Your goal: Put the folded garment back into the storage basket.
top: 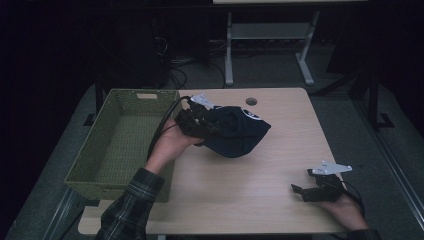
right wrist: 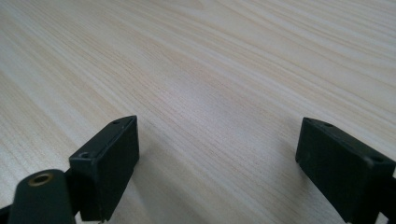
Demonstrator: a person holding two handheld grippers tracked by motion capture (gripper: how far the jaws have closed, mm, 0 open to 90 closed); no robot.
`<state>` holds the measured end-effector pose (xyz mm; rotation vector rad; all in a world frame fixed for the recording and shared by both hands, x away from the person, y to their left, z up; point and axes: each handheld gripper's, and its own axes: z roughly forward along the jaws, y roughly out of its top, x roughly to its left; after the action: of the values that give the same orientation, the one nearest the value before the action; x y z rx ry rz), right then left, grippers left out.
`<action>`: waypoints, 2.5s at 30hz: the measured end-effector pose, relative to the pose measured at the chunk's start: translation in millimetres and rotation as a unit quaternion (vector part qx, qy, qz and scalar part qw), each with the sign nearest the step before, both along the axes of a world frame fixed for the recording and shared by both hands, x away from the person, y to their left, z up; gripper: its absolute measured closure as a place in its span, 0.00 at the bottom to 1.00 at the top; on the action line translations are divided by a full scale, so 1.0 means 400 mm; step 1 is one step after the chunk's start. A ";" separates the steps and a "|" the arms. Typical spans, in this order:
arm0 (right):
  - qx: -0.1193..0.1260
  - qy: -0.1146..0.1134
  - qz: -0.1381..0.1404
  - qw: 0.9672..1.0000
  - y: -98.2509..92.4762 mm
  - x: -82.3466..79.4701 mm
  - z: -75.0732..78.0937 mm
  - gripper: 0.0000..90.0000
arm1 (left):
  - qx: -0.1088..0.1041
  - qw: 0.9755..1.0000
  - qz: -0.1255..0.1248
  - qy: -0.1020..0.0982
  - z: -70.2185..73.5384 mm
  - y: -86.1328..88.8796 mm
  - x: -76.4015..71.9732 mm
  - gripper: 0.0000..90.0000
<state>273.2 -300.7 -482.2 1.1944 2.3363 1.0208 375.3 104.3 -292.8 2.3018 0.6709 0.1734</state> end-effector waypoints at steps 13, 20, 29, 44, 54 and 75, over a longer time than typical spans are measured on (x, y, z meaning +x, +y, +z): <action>0.000 0.000 0.000 1.000 0.000 0.000 0.000 0.15 | -0.002 0.999 0.043 -0.022 0.091 0.125 0.000 0.82; 0.000 0.000 0.000 1.000 0.000 0.000 0.000 0.14 | 0.003 0.996 0.080 -0.038 0.131 0.207 -0.014 0.82; -0.001 0.000 0.000 1.000 0.000 0.000 0.000 0.15 | 0.000 0.990 0.132 -0.054 0.148 0.320 -0.032 0.82; -0.001 0.000 0.000 1.000 0.000 0.000 0.000 0.15 | 0.017 0.977 0.206 -0.051 0.098 0.479 -0.048 0.82; -0.001 0.000 0.000 1.000 0.000 0.000 0.000 0.15 | 0.036 0.971 0.231 -0.044 0.037 0.540 -0.044 0.82; -0.001 0.000 0.000 1.000 0.000 0.000 0.000 0.15 | 0.061 0.968 0.242 0.008 -0.131 0.579 -0.013 0.82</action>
<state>273.3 -300.8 -482.2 1.1927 2.3370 1.0184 370.3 336.0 -345.4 2.2136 1.2552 0.4317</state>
